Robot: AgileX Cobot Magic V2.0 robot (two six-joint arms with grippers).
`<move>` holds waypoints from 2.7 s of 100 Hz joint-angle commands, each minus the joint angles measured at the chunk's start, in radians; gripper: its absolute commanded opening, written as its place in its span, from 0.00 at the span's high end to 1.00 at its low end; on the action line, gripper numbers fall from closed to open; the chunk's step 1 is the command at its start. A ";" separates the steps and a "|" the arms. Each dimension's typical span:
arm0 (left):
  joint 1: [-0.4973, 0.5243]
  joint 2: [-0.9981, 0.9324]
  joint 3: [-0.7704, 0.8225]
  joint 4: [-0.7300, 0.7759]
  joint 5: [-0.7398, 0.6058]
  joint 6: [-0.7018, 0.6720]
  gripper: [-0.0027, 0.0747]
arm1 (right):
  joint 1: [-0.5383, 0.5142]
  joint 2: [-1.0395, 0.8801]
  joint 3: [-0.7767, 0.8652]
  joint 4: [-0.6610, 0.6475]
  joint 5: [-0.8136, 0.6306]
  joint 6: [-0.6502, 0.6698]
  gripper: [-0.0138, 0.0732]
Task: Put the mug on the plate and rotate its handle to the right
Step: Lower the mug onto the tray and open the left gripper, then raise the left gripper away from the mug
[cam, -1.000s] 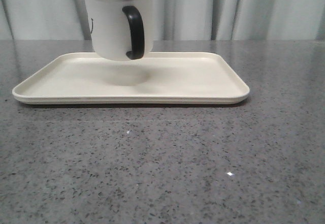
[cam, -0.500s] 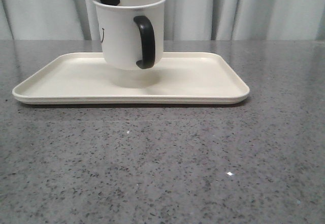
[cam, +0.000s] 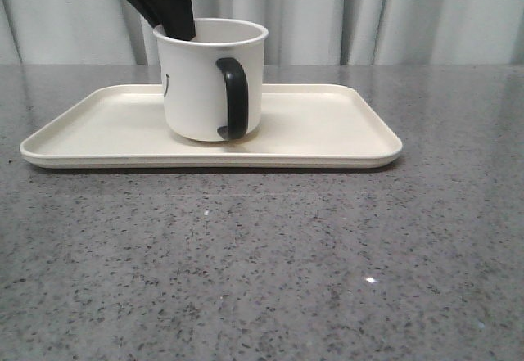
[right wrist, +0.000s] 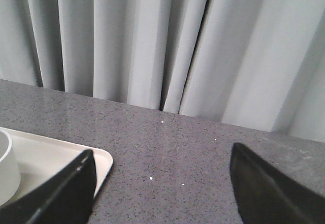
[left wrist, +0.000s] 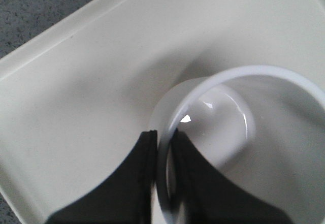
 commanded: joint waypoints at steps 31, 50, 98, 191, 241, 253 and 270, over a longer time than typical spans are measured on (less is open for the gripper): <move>-0.007 -0.036 -0.035 -0.020 -0.012 -0.007 0.99 | -0.005 0.009 -0.032 -0.005 -0.074 -0.010 0.21; -0.007 -0.036 -0.035 -0.020 -0.014 -0.005 0.99 | -0.005 0.009 -0.032 -0.005 -0.074 -0.010 0.21; -0.007 -0.036 -0.035 -0.019 -0.008 -0.005 0.99 | -0.005 0.009 -0.032 -0.005 -0.074 -0.010 0.21; -0.007 -0.091 -0.234 0.002 0.090 -0.011 0.52 | -0.005 0.009 -0.032 -0.005 -0.073 -0.010 0.21; -0.007 -0.410 -0.276 0.330 0.090 -0.121 0.52 | -0.005 0.009 -0.032 -0.005 -0.073 -0.010 0.21; -0.007 -0.486 -0.274 0.389 0.090 -0.141 0.56 | -0.005 0.009 -0.032 -0.005 -0.073 -0.010 0.21; -0.007 -0.608 -0.202 0.464 0.090 -0.168 0.66 | -0.005 0.009 -0.032 -0.005 -0.073 -0.010 0.21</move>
